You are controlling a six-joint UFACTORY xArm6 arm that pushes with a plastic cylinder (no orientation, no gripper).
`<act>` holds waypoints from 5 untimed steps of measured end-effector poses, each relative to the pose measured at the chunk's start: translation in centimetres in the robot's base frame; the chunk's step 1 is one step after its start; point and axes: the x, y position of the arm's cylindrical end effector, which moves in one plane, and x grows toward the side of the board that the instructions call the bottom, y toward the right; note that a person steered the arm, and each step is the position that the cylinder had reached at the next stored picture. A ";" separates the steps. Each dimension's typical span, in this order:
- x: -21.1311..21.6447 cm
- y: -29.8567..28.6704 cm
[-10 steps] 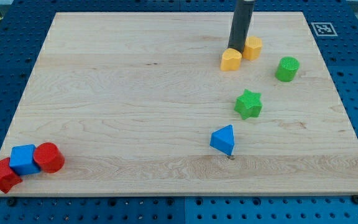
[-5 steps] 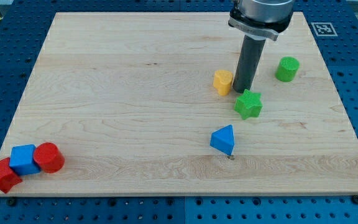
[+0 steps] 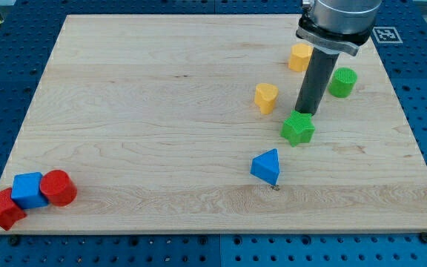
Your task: Move the yellow heart towards the red circle
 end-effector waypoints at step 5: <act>-2.4 -1.1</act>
